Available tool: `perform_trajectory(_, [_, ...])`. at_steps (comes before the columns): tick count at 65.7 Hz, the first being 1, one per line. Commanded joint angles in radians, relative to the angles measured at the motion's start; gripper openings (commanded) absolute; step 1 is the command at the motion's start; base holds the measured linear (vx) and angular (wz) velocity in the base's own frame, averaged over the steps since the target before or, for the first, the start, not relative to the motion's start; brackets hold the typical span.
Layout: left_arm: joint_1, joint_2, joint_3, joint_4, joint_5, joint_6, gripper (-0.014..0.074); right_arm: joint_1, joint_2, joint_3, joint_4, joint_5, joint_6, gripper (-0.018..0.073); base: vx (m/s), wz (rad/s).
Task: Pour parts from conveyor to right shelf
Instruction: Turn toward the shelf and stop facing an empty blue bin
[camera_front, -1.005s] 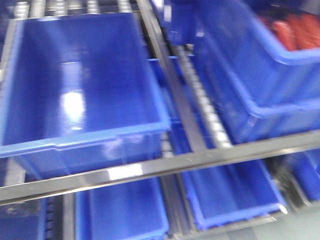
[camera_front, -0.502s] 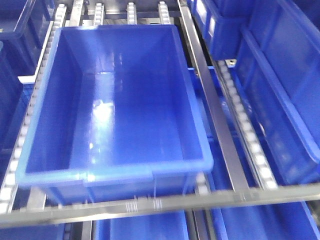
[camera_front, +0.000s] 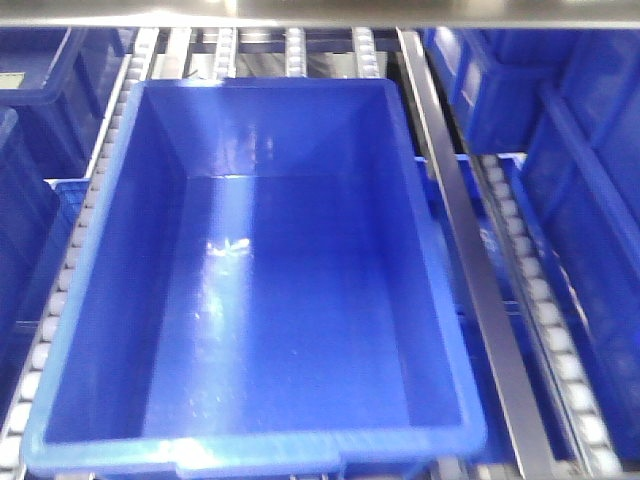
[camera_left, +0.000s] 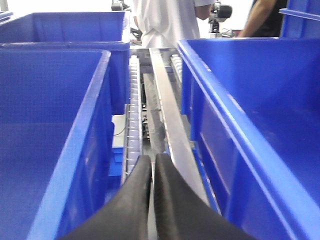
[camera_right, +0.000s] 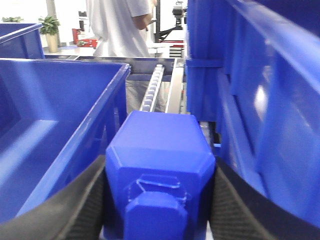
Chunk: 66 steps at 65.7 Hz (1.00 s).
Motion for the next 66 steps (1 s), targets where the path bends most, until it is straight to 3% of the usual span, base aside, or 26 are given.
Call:
perform_trajectory(1, [-0.005,-0.012,-0.019,-0.006,-0.072,-0.008,-0.0006,-0.003,0.006,-0.027,0.001,-0.082,-0.009,-0.0009,0.11,0.13])
perform_trajectory(66, [-0.005,-0.012,-0.019,-0.006,-0.072,-0.008,-0.0006,-0.003,0.006,-0.027,0.001,-0.082,-0.009,-0.0009,0.03,0.02])
